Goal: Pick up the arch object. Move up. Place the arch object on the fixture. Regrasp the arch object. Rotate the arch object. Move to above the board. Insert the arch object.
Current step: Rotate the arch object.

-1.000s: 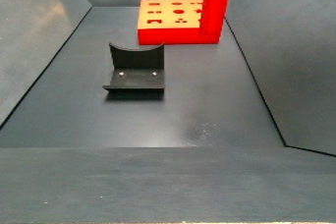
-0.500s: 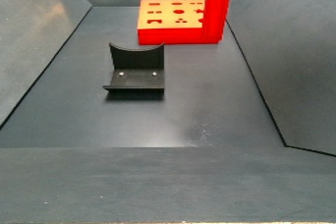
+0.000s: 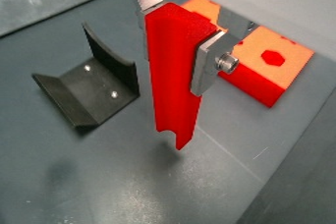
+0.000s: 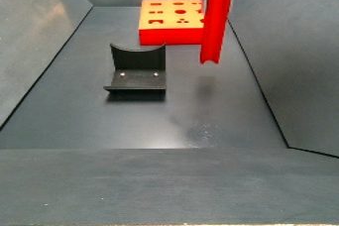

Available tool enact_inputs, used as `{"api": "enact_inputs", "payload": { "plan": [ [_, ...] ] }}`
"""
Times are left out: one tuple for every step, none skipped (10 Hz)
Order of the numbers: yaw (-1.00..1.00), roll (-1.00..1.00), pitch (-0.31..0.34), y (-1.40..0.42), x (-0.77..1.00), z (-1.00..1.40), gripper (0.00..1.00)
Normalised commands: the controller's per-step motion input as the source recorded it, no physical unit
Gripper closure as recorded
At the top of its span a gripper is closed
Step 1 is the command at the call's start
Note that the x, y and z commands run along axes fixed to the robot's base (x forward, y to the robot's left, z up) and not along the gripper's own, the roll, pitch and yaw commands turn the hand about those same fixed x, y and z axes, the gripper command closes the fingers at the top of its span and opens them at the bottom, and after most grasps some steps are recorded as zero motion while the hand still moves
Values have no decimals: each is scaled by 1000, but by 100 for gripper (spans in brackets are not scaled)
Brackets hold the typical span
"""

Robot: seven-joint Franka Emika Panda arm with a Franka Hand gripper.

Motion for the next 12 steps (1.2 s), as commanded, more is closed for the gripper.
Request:
{"api": "enact_inputs", "payload": {
  "plan": [
    [-53, -184, -61, 31, 11, -690, 100],
    [-53, -178, -59, 32, 11, -515, 100],
    [-53, -174, -61, 33, 10, -398, 100],
    [-54, 34, -58, 0, 0, 0, 0],
    [-34, 21, -29, 0, 0, 1000, 0],
    [-33, 20, -20, 1, -6, 1000, 0],
    [-30, 11, 17, 0, -27, 1000, 0],
    [-29, 5, 31, -1, -27, 906, 0],
    [-25, -8, 48, 0, -11, 617, 0],
    [-24, -14, 58, 0, -4, 493, 0],
    [-22, -25, 79, 1, 9, 252, 0],
    [1000, -3, 7, 83, 0, 0, 0]
  ]
}}
